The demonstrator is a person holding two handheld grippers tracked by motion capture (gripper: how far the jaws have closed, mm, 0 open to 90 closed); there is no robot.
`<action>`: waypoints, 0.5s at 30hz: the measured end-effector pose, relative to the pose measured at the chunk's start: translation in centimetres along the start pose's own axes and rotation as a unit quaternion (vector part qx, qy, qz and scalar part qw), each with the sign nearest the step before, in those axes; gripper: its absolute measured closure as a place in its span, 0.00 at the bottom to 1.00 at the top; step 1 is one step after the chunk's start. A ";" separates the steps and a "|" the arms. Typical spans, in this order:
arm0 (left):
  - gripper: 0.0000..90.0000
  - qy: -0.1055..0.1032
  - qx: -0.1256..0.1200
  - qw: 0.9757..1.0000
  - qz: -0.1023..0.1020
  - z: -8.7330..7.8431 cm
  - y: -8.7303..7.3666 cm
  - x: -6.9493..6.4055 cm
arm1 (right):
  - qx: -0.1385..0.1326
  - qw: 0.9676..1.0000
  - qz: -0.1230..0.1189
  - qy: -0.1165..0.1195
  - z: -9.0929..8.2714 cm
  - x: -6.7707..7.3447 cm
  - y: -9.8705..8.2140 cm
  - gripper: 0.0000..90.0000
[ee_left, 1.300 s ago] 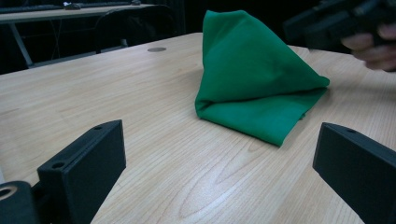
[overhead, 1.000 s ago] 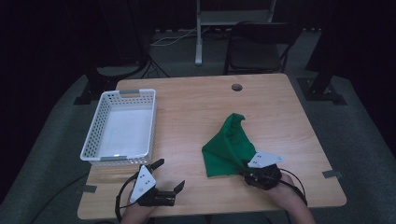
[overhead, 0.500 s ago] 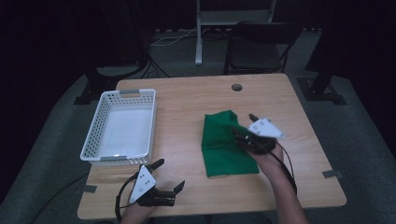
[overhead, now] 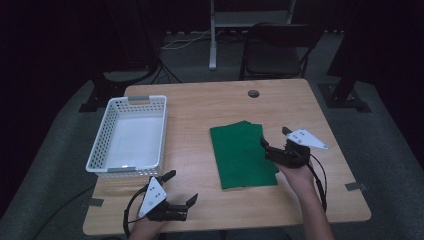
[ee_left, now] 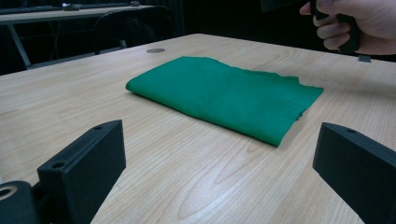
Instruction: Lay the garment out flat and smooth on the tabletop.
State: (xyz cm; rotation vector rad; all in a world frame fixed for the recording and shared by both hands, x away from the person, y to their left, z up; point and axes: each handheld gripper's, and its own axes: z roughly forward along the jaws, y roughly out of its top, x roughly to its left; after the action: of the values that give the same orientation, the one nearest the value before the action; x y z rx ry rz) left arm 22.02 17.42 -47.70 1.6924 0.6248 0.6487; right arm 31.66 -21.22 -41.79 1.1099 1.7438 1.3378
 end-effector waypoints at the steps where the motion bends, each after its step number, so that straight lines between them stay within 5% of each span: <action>1: 0.04 -0.004 0.000 1.000 0.002 0.0 0.0 0.0 | 0.000 1.000 0.007 0.003 -0.3 -0.3 -0.2 0.14; 5: 0.04 -0.006 0.002 1.000 0.005 0.0 0.1 -0.1 | -0.005 1.000 0.021 -0.001 -0.9 -0.9 -0.8 0.12; 7: 0.04 -0.014 -0.001 1.000 -0.013 -0.1 0.3 -0.1 | 0.004 0.999 0.030 -0.017 -1.4 -1.4 -1.5 0.12; 15: 0.04 -0.003 -0.011 1.000 -0.024 -0.4 0.2 0.2 | -0.002 0.998 0.041 -0.049 -3.9 -3.4 -4.0 0.12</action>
State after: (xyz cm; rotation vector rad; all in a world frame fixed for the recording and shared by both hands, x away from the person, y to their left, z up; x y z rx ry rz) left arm 21.94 17.78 -47.39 1.6541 0.6492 0.6138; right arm 28.72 -26.36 -44.61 1.2372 1.6401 1.3115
